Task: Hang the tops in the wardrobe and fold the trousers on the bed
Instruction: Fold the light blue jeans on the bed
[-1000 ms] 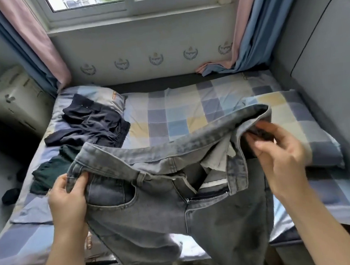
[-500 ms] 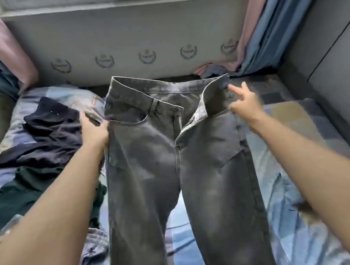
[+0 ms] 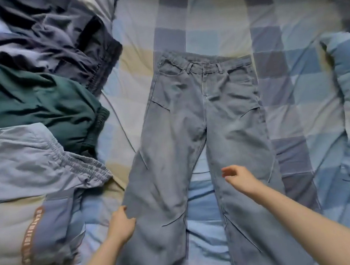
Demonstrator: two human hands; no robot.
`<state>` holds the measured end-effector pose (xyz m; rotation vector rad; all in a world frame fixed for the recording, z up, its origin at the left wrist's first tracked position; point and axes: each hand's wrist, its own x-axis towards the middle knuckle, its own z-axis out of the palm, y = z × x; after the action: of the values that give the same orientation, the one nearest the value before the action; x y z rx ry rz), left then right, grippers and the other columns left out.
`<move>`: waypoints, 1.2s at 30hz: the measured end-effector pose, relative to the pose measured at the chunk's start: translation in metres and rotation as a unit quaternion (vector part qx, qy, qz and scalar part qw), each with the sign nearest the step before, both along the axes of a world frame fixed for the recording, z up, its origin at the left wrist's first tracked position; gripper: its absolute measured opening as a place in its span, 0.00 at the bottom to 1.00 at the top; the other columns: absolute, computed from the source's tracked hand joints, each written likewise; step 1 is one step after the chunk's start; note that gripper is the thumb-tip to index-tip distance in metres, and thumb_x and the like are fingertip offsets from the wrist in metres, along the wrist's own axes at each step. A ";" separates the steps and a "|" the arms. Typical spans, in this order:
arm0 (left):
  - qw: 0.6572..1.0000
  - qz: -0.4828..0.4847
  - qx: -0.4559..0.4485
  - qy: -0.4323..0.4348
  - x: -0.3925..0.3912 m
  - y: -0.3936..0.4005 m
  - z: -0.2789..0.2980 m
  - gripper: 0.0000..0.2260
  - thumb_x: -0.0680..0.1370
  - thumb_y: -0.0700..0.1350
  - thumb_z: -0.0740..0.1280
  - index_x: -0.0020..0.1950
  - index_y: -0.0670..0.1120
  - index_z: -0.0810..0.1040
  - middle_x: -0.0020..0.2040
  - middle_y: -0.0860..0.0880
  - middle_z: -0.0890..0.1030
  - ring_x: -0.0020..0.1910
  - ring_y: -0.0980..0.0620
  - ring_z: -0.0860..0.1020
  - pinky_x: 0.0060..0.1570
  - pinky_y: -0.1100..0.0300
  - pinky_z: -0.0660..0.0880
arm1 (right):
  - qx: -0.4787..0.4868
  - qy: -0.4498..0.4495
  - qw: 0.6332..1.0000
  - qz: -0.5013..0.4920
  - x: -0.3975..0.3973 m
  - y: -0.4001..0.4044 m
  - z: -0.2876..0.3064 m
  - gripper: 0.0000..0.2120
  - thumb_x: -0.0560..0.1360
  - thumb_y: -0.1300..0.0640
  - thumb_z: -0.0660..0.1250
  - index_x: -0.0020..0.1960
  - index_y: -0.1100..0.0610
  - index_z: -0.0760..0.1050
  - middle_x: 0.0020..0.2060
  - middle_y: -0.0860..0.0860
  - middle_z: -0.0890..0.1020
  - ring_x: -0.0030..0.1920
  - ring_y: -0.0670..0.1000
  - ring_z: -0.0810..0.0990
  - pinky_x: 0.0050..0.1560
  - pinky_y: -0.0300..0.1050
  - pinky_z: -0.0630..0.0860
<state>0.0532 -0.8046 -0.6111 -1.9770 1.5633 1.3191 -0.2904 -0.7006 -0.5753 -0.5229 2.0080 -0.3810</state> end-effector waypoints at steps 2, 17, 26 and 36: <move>0.999 -0.002 -0.022 -0.024 0.014 0.000 -0.018 0.23 0.74 0.36 0.70 0.68 0.34 0.71 0.64 0.35 0.76 0.64 0.37 0.74 0.63 0.51 0.69 | -0.002 -0.009 1.000 -0.022 0.015 -0.017 -0.023 0.14 0.77 0.64 0.63 0.61 0.64 0.75 0.53 0.58 0.81 0.52 0.53 0.77 0.55 0.47 0.74; 0.976 0.092 0.031 0.194 0.076 -0.010 -0.058 0.10 0.81 0.43 0.64 0.46 0.40 0.82 0.43 0.46 0.83 0.45 0.53 0.76 0.42 0.64 0.71 | 0.065 -0.263 0.939 -0.212 0.110 -0.046 -0.107 0.13 0.79 0.46 0.62 0.46 0.56 0.74 0.33 0.50 0.77 0.28 0.48 0.75 0.26 0.39 0.72; 0.985 0.099 0.053 0.129 0.117 0.015 -0.055 0.09 0.80 0.52 0.65 0.47 0.48 0.81 0.47 0.52 0.82 0.51 0.56 0.78 0.43 0.67 0.71 | -0.048 -0.373 0.831 -0.410 0.140 -0.016 -0.112 0.23 0.76 0.43 0.65 0.65 0.57 0.74 0.57 0.54 0.82 0.56 0.56 0.81 0.51 0.52 0.79; 0.897 0.303 0.192 0.259 0.161 0.058 -0.045 0.30 0.61 0.57 0.80 0.53 0.38 0.82 0.50 0.39 0.85 0.44 0.45 0.85 0.39 0.58 0.81 | 0.082 -0.519 0.837 -0.153 0.208 0.094 -0.071 0.16 0.70 0.59 0.73 0.56 0.59 0.78 0.46 0.57 0.83 0.39 0.53 0.82 0.48 0.49 0.80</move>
<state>0.2142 -0.7461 -0.6564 -2.0113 0.7269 2.3432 -0.0826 -0.6064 -0.6467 0.1445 1.0224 -0.5302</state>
